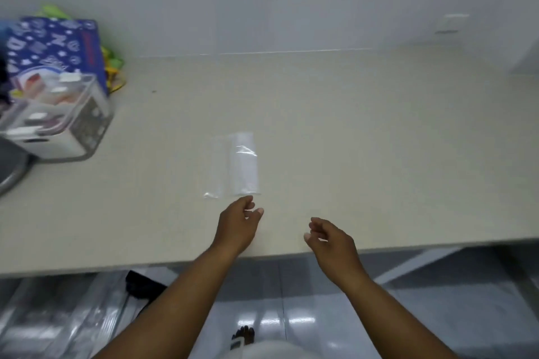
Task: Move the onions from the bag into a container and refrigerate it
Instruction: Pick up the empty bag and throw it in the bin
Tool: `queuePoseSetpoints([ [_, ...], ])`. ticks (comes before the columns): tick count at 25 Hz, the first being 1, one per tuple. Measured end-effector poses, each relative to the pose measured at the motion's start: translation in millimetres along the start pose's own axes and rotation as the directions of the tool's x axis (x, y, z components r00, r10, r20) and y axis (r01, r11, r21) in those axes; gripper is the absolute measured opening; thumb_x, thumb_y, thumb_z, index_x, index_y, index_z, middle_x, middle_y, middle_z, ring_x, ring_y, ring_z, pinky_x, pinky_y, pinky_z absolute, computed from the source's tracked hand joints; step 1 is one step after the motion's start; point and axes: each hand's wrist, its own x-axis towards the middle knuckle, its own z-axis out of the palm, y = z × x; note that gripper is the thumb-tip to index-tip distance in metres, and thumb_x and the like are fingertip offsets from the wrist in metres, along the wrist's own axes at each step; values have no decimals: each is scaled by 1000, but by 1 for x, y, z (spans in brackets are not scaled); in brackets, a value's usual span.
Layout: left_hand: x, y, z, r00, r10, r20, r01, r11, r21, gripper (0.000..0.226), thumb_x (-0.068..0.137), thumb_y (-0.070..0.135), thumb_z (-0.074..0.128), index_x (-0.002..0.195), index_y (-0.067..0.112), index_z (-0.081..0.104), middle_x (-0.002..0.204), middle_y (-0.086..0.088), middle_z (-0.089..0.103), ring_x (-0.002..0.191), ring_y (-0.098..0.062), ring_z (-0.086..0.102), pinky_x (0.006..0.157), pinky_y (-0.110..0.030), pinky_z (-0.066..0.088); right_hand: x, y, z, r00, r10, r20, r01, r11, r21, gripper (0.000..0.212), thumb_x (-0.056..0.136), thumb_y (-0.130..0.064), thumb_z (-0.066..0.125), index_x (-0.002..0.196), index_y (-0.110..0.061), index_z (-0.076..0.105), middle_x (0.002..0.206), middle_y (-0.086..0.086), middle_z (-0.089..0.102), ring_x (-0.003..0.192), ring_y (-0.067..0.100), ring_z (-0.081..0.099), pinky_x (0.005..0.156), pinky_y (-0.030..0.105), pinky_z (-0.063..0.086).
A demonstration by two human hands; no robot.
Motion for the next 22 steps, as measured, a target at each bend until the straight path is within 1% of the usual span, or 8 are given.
queuePoseSetpoints([
  [2, 28, -18, -31, 995, -71, -67, 71, 997, 3, 43, 89, 28, 63, 129, 13, 58, 123, -4, 66, 107, -18, 62, 96, -27, 43, 31, -28, 31, 1000, -5, 24, 6, 1000, -26, 39, 88, -24, 66, 126, -17, 60, 121, -2, 66, 101, 7, 60, 90, 19, 42],
  [5, 71, -44, -65, 980, -152, -131, 156, 987, 24, 43, 89, 31, 62, 128, 11, 57, 125, -6, 64, 113, -22, 59, 94, -27, 40, 76, -61, 71, 999, 35, 41, -31, 996, -86, 44, 89, -29, 63, 130, -16, 57, 123, 0, 64, 111, 16, 58, 97, 26, 42],
  [10, 129, -71, -84, 955, -270, -119, 285, 949, 136, 53, 89, 33, 61, 134, 7, 51, 135, -12, 56, 125, -28, 52, 101, -31, 39, 134, -84, 116, 990, 141, 4, -138, 978, -157, 48, 89, -32, 61, 132, -11, 54, 125, 5, 62, 119, 23, 55, 99, 30, 41],
  [12, 144, -80, -84, 938, -327, -113, 341, 931, 133, 55, 87, 33, 62, 133, 6, 51, 134, -11, 58, 126, -28, 52, 99, -30, 41, 149, -85, 128, 983, 185, -18, -185, 962, -199, 49, 90, -33, 59, 131, -8, 54, 126, 6, 62, 121, 26, 54, 100, 33, 41],
  [14, 153, -87, -81, 917, -385, -107, 396, 911, 114, 53, 85, 34, 65, 129, 6, 55, 132, -9, 60, 123, -27, 54, 95, -29, 42, 160, -83, 135, 980, 196, -35, -199, 951, -237, 44, 89, -32, 59, 123, -5, 59, 113, 7, 65, 111, 28, 57, 95, 34, 44],
  [17, 155, -91, -74, 900, -426, -91, 433, 897, 83, 31, 81, 25, 68, 106, 7, 68, 116, -7, 68, 111, -26, 62, 88, -28, 47, 173, -81, 139, 979, 202, -17, -200, 949, -243, 37, 85, -32, 63, 111, -7, 64, 95, 1, 58, 97, 24, 57, 86, 32, 45],
  [19, 148, -92, -74, 879, -462, -120, 464, 886, -18, 7, 76, 16, 69, 81, 11, 70, 98, -6, 73, 96, -25, 68, 82, -27, 52, 179, -82, 140, 984, 179, 16, -170, 957, -236, 24, 80, -29, 66, 94, -8, 68, 87, 2, 65, 89, 26, 62, 80, 34, 48],
  [22, 119, -97, -76, 809, -566, -159, 505, 808, -305, 12, 73, 8, 66, 64, 15, 68, 75, -5, 73, 76, -25, 72, 79, -35, 60, 177, -86, 145, 983, 128, 132, -94, 967, -235, 8, 76, -22, 64, 75, -14, 64, 71, 2, 70, 65, 18, 70, 58, 27, 46],
])
